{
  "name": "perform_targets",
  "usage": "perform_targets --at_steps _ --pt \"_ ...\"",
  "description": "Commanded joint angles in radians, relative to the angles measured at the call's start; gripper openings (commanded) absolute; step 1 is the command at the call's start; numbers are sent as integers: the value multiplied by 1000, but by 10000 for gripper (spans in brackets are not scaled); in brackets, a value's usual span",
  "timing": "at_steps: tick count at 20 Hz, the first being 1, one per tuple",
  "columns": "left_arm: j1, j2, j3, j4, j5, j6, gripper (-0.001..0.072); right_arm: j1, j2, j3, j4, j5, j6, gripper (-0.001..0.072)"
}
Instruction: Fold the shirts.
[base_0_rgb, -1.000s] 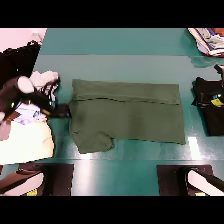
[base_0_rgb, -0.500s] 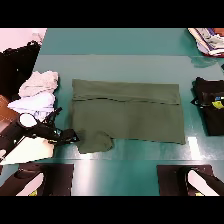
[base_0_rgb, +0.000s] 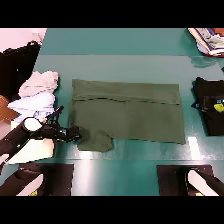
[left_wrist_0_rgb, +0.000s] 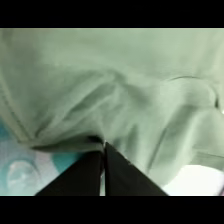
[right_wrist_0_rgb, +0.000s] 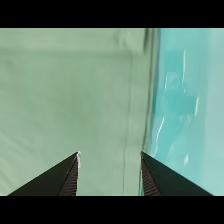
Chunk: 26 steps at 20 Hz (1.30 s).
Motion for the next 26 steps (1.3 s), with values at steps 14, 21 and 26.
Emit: perform_targets --at_steps 14,21,26 --pt "-7 1 85 -14 -15 34 22 -298 -115 -457 136 6 -65 425" --pt "-7 43 183 171 -187 -19 20 -298 -48 -451 123 78 -142 17" --pt "-7 273 214 238 -430 -111 20 -298 161 -315 70 247 -140 17"
